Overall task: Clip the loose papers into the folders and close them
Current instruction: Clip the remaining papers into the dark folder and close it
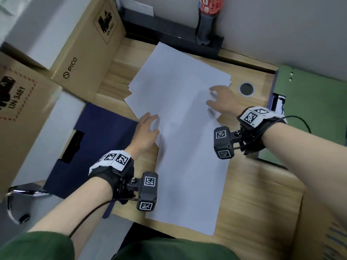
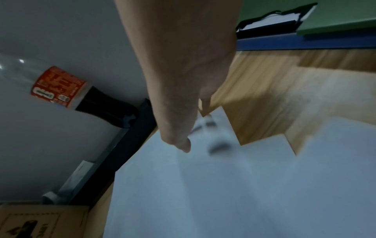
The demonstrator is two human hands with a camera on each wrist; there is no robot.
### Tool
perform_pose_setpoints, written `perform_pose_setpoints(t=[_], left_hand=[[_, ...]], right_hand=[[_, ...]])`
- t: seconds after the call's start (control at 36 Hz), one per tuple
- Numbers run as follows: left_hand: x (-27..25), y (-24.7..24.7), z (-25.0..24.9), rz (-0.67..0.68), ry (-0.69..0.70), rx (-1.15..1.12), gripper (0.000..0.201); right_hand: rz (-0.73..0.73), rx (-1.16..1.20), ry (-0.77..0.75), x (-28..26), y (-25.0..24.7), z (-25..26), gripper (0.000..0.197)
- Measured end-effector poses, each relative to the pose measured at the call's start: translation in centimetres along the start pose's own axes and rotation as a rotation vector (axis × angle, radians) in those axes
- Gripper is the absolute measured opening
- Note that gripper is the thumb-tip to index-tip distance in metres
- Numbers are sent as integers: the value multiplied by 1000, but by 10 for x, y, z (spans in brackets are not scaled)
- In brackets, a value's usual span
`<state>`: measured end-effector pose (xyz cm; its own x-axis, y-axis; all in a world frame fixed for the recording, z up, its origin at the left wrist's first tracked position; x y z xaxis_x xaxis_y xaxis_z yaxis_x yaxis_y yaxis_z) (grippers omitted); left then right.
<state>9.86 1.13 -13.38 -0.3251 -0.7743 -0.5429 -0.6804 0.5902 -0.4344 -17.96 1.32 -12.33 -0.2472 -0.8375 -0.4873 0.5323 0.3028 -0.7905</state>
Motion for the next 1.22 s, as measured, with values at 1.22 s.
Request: perform_pose_setpoints(t=[1.22], left_hand=[[43, 4, -34, -184, -32, -164, 55]], right_hand=[[51, 245, 134, -105, 28, -57, 26]])
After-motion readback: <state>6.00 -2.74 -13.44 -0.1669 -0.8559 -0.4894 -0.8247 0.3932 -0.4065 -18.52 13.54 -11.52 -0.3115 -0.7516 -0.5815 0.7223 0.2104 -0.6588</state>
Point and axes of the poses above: each hand's wrist, its own x-axis towards the middle knuckle, its own y-axis out of the palm, z = x × y, the point moved 8 cm from there along x, towards the middle knuckle, and after that the axes turned 6 degrees about -x, right-handed, at the moved point
